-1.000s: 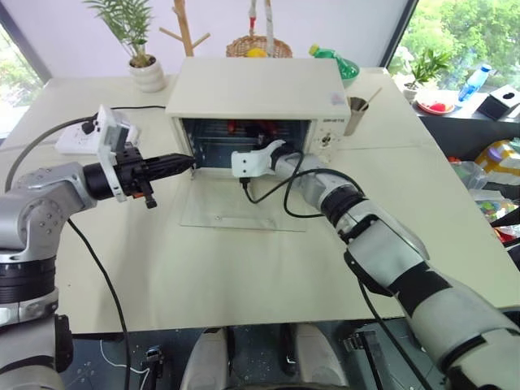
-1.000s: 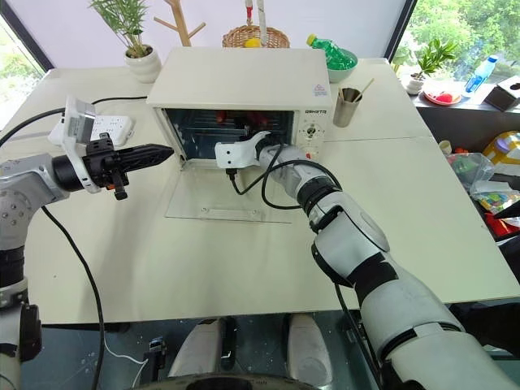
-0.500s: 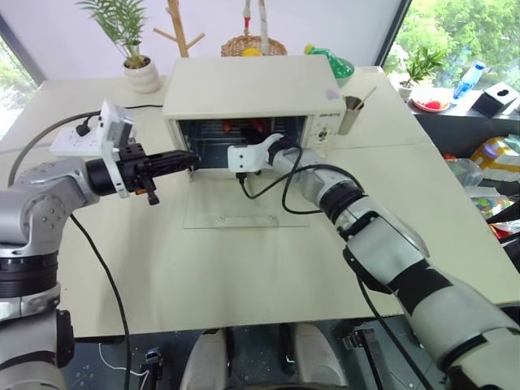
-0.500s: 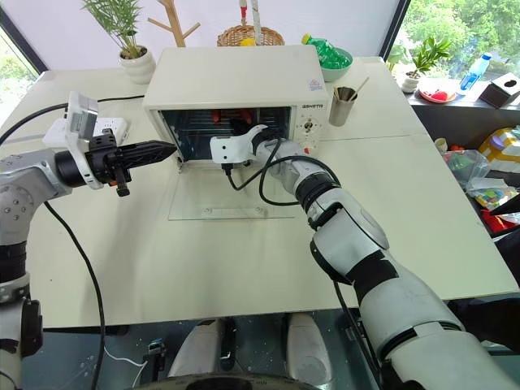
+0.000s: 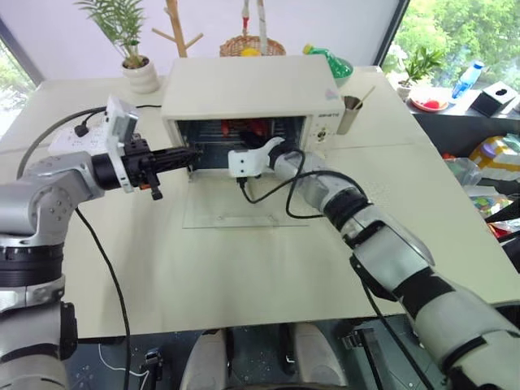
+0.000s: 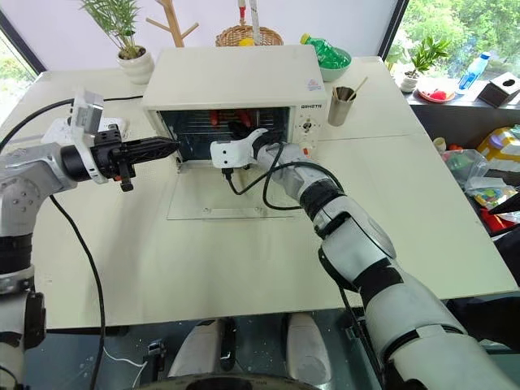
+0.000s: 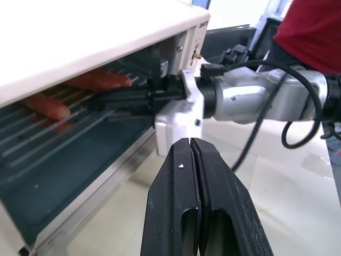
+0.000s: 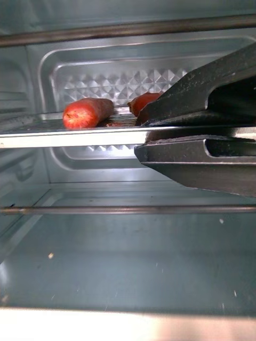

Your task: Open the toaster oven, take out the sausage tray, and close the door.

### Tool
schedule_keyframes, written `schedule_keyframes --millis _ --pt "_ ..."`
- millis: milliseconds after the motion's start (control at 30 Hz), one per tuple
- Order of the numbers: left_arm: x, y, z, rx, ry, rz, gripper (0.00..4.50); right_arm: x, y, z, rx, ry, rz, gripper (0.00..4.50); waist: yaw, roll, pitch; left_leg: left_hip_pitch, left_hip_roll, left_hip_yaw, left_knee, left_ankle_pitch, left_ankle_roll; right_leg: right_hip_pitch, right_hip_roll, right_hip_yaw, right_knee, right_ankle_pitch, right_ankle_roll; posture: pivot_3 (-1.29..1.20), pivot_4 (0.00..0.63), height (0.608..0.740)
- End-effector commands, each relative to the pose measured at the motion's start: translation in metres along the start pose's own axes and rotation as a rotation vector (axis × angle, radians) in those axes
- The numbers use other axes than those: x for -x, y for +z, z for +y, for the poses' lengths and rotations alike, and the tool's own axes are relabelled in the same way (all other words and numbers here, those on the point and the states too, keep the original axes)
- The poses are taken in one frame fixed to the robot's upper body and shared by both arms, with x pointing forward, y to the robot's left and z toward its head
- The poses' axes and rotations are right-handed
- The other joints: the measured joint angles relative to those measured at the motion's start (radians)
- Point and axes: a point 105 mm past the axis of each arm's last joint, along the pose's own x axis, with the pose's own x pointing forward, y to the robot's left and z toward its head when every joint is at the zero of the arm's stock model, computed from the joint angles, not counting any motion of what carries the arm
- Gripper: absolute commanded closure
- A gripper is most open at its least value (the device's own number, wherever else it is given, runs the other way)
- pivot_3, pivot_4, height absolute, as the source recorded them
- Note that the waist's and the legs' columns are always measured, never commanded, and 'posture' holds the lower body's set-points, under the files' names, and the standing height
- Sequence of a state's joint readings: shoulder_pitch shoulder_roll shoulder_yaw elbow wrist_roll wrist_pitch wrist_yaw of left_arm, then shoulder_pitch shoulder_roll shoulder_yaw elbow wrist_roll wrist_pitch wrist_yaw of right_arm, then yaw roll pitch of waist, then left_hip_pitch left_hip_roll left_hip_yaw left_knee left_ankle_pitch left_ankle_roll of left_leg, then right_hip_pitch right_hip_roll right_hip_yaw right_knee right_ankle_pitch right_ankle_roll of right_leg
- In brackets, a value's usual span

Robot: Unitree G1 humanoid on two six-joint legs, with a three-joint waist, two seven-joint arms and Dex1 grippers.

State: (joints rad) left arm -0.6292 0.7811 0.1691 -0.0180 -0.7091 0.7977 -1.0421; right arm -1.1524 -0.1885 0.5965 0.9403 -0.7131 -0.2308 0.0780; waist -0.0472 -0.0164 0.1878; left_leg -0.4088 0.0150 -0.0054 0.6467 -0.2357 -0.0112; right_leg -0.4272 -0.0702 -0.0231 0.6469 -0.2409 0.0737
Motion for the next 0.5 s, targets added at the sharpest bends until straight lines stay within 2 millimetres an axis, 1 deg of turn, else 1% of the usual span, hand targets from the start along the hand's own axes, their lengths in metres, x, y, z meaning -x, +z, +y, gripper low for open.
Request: schedule_keyframes --millis 33,200,367,500 --pt "-0.002 0.01 -0.001 -0.046 -0.02 -0.015 4.5 0.005 0.019 -0.005 -0.019 -0.023 -0.063 4.45 0.001 0.0 0.0 0.0 0.0 0.0 0.0 0.0 0.0 0.0 0.0 0.0 0.0 0.0 0.0 0.0 0.15 0.74" --pt "-0.005 0.009 -0.001 -0.043 -0.043 -0.007 4.5 0.022 0.019 -0.005 -0.025 -0.032 -0.067 4.45 0.003 0.0 0.0 0.0 0.0 0.0 0.0 0.0 0.0 0.0 0.001 0.0 0.0 0.0 0.0 0.0 0.15 0.74" --pt "0.004 0.01 0.002 -0.027 -0.038 -0.005 4.5 0.038 0.019 0.0 -0.03 -0.021 -0.061 4.45 0.004 0.0 0.0 0.0 0.0 0.0 0.0 0.0 0.0 0.0 0.001 0.0 0.0 0.0 0.0 0.0 0.15 0.74" --pt "0.007 0.01 0.008 -0.018 -0.014 -0.012 4.5 0.045 0.016 0.004 -0.017 -0.01 -0.052 4.45 0.007 0.0 0.0 0.0 0.0 0.0 0.0 0.0 0.0 0.0 0.001 0.0 0.0 0.0 0.0 0.0 0.15 0.74"
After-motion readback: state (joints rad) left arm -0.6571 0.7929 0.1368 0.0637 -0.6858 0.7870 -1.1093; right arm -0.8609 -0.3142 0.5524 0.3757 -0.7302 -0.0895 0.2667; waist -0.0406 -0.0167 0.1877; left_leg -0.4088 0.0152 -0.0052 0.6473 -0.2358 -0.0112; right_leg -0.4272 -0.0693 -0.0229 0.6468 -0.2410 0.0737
